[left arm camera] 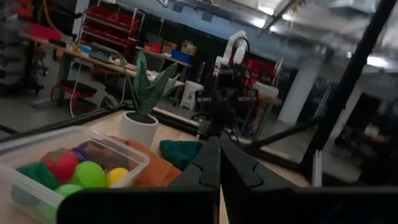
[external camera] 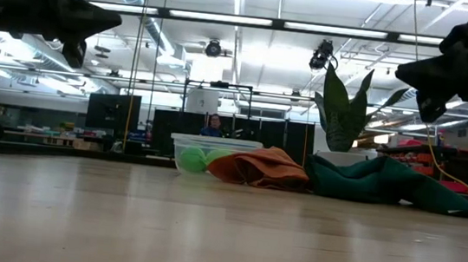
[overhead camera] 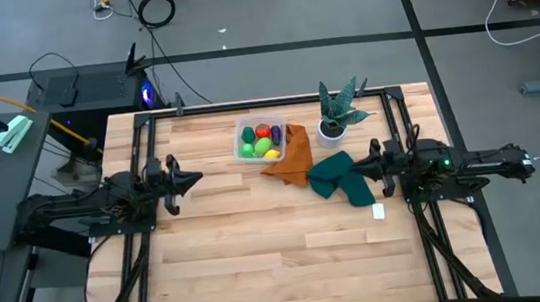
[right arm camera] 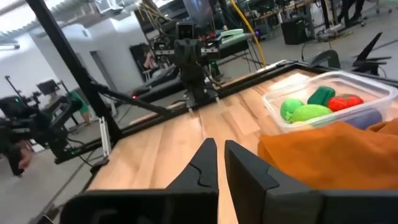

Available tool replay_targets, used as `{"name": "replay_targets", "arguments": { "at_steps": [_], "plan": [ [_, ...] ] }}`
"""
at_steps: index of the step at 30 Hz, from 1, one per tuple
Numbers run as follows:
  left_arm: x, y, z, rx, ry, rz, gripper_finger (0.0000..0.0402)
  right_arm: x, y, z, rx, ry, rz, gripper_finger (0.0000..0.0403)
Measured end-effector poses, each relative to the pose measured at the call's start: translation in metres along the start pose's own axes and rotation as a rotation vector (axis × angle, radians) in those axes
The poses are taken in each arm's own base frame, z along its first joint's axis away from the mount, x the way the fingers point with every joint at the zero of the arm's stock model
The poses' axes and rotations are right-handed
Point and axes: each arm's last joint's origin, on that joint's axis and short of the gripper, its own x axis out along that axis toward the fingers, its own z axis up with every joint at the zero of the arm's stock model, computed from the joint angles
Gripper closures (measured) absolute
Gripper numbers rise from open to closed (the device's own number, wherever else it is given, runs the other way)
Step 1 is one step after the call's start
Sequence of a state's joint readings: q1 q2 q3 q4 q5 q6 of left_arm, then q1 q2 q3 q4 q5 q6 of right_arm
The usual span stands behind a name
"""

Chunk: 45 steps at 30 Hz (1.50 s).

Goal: Pick and placing Produce into tupperware
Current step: Return to Home Position

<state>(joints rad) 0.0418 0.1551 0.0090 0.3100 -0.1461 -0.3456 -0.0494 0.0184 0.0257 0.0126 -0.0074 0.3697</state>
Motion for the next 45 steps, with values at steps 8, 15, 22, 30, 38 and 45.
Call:
{"name": "replay_targets", "arguments": {
  "at_steps": [8,15,22,30,38,45],
  "plan": [
    [0.0,0.001,-0.004,0.129,0.043,0.0,0.0391,0.0,0.0,0.0,0.004,0.0,-0.005,0.0403],
    [0.0,0.001,-0.005,0.125,0.049,0.002,0.0392,0.0,0.0,0.0,0.106,0.0,-0.007,0.0403],
    [0.0,0.003,-0.01,0.193,0.102,0.014,0.0359,0.0,0.0,-0.002,-0.102,0.032,0.031,0.0403],
    [-0.001,0.005,-0.014,0.306,0.153,0.019,0.0354,0.0,0.0,-0.002,-0.296,0.025,0.017,0.0403],
    [-0.001,0.005,-0.014,0.295,0.153,0.02,0.0368,0.0,0.0,-0.002,-0.296,0.024,0.015,0.0403],
    [-0.001,0.005,-0.014,0.3,0.152,0.02,0.0369,0.0,0.0,-0.002,-0.239,0.026,0.02,0.0403]
  ]
}}
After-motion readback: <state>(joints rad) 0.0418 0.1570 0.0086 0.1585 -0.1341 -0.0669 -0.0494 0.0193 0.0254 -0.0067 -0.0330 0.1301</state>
